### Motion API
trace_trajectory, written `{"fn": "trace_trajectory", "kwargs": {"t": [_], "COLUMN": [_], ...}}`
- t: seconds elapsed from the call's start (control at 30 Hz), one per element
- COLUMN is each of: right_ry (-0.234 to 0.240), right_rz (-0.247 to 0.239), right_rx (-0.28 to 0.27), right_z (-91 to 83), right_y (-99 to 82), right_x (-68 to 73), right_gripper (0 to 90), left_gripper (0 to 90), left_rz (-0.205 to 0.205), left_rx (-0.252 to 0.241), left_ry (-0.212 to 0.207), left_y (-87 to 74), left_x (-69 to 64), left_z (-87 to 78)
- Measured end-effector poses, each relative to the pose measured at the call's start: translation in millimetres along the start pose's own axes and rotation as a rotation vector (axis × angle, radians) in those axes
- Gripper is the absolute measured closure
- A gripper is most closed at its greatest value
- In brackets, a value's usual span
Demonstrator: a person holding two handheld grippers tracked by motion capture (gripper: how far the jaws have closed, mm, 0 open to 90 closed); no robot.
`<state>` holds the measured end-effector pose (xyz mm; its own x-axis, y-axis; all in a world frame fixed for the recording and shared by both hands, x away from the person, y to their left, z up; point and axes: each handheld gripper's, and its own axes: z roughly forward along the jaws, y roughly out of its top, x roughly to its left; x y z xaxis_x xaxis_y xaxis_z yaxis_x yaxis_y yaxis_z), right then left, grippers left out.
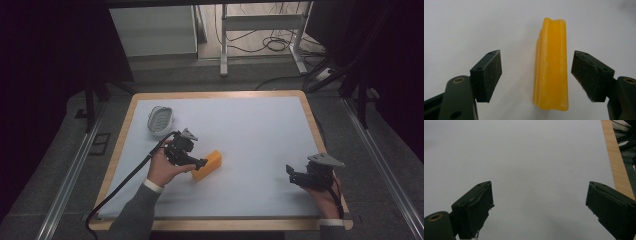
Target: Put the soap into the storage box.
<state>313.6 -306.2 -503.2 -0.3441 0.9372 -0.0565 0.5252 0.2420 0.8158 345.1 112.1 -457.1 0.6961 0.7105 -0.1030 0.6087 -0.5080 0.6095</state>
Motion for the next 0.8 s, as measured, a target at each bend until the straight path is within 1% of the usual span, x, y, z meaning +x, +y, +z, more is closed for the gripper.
{"fn": "trace_trajectory", "kwargs": {"t": [0.1, 0.17, 0.27, 0.3, 0.33, 0.37, 0.4, 0.43, 0.47, 0.6, 0.63, 0.73, 0.8], "right_ry": [-0.001, -0.003, -0.003, -0.003, -0.004, -0.004, -0.005, -0.005, -0.005, -0.006, -0.006, -0.004, -0.005], "right_rz": [-0.003, -0.001, 0.001, 0.001, -0.001, -0.001, -0.002, -0.002, 0.000, 0.003, 0.003, -0.002, -0.003], "right_rx": [0.005, 0.008, 0.010, 0.010, 0.012, 0.013, 0.013, 0.013, 0.015, 0.021, 0.021, 0.024, 0.024], "right_z": [0.6, 0.9, 1.1, 1.1, 1.3, 1.5, 1.6, 1.6, 2.2, 3.9, 3.9, 4.9, 5.1], "right_y": [-0.5, -0.8, -1.0, -1.0, -1.2, -1.3, -1.5, -1.5, -1.7, -2.3, -2.3, -2.6, -2.6], "right_x": [-0.2, -0.3, -0.3, -0.3, -0.3, -0.4, -0.5, -0.5, -0.8, -0.5, -0.5, 0.1, 0.2], "right_gripper": [7.5, 7.5, 7.5, 7.5, 7.5, 7.6, 7.5, 7.5, 7.5, 7.5, 7.5, 7.6, 7.5], "left_gripper": [25.4, 25.6, 26.8, 26.8, 28.4, 29.4, 30.0, 31.0, 32.6, 38.3, 38.3, 43.3, 44.3], "left_rz": [-0.002, 0.014, 0.026, 0.027, 0.016, 0.016, 0.012, 0.012, 0.016, 0.015, 0.014, 0.013, 0.008], "left_rx": [0.012, 0.033, 0.050, 0.054, 0.060, 0.060, 0.077, 0.077, 0.087, 0.093, 0.094, 0.098, 0.104], "left_ry": [-0.002, 0.006, 0.007, 0.014, 0.003, 0.003, 0.010, 0.010, 0.008, 0.006, 0.005, -0.003, -0.009], "left_y": [0.1, 1.4, 5.3, 6.1, 7.2, 7.2, 6.6, 6.6, 5.9, 5.5, 5.5, 5.3, 5.2], "left_x": [-0.9, -4.6, -11.0, -11.9, -11.8, -11.8, -11.2, -11.2, -11.5, -12.1, -11.9, -11.7, -11.9], "left_z": [4.0, 10.0, 17.6, 20.0, 26.4, 26.4, 32.5, 32.5, 36.2, 40.9, 41.9, 46.0, 47.9]}}
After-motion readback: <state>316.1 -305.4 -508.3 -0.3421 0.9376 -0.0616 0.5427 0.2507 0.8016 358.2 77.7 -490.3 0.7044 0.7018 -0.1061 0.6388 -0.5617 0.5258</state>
